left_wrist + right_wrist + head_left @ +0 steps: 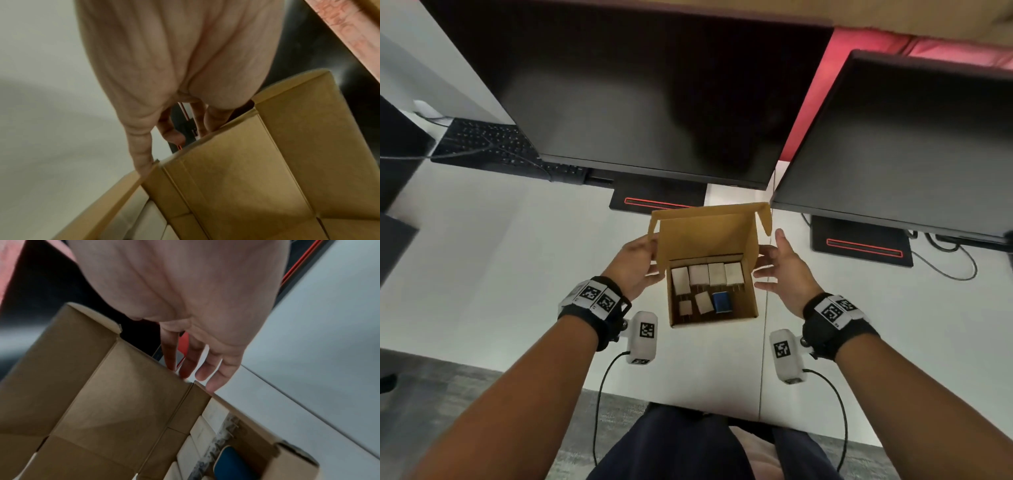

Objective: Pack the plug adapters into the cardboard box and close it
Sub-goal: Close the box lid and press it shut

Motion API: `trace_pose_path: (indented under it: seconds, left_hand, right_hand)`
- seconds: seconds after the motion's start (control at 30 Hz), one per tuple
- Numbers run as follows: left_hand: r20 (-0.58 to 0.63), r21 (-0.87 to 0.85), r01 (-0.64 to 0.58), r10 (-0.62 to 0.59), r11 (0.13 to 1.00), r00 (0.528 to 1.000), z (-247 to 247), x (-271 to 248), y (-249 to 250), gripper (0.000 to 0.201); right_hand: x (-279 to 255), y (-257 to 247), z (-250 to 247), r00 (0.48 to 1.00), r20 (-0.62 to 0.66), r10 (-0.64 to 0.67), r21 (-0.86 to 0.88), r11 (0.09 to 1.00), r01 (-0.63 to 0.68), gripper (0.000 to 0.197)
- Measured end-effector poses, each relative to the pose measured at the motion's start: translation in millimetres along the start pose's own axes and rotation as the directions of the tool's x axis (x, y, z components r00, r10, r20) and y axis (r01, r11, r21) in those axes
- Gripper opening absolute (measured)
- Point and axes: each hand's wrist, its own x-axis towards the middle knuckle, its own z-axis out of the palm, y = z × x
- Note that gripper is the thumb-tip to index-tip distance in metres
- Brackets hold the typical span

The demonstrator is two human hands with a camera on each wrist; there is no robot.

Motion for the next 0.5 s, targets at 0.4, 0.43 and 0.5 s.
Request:
trace_pose_path:
  seconds: [0.4,0.43,0.5]
  left_hand:
    - [0.122,0.352,-0.130,0.092,0.927,0.988,13.5,15.8,-9.9,0.028]
    - [0.153,0.401,-0.172,0.119,0.900,0.981,12.8,18.9,-14.3,0.036]
    - [0.187,0.548,-0.231,0.151,0.804,0.971,11.1,22.0,-21.1,0.050]
  right_hand:
    - [-24.5,22.6,-22.0,0.997,0.071,0.008,-0.117,0.993,0.001,0.034]
    - [-25.5,27.4,-21.3,0.997,0.078,-0.006,-0.138,0.990,0.017,0.032]
    - [-25.7,39.6,-21.3,0.997,0.078,0.000,-0.156,0.988,0.012,0.046]
